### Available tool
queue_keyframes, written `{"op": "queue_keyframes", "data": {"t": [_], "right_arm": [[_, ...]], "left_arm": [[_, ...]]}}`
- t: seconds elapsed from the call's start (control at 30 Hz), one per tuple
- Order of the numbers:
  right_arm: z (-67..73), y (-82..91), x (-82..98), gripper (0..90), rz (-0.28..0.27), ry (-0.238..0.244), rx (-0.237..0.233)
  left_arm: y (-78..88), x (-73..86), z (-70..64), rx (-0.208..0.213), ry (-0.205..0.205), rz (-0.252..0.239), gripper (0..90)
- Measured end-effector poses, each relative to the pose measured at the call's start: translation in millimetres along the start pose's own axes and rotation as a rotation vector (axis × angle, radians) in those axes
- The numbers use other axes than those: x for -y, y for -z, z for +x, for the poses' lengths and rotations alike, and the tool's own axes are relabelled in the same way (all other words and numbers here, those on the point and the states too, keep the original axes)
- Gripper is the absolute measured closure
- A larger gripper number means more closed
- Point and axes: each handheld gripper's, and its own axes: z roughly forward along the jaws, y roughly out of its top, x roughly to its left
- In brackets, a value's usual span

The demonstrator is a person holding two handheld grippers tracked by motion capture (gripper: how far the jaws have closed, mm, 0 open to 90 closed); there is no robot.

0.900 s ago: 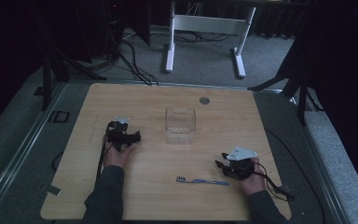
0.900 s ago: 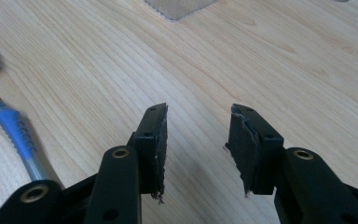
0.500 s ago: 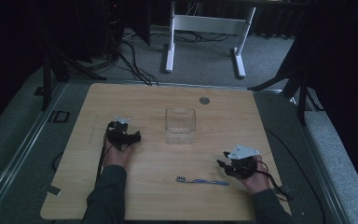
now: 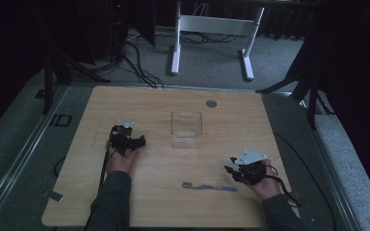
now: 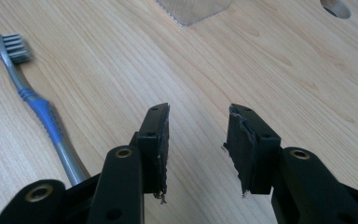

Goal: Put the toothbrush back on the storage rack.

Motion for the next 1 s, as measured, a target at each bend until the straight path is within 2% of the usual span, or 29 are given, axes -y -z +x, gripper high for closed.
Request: {"op": "queue_keyframes", "data": {"t": [0.53,0.9,1.0], "right_arm": [[-1.0,8.9,-7.4,57.8,0.018,0.024,-0.014],[4.4,6.5,-13.8,56.7,0.036,0.050,-0.046],[7.3,5.1,-16.0,56.7,0.042,0.062,-0.068]], "left_arm": [[0.2,0.3,-0.1,0.001,0.000,-0.002,15.0],[0.2,0.4,-0.1,0.002,0.000,-0.002,15.0],[0.2,0.3,-0.1,0.002,0.000,-0.002,15.0]]}}
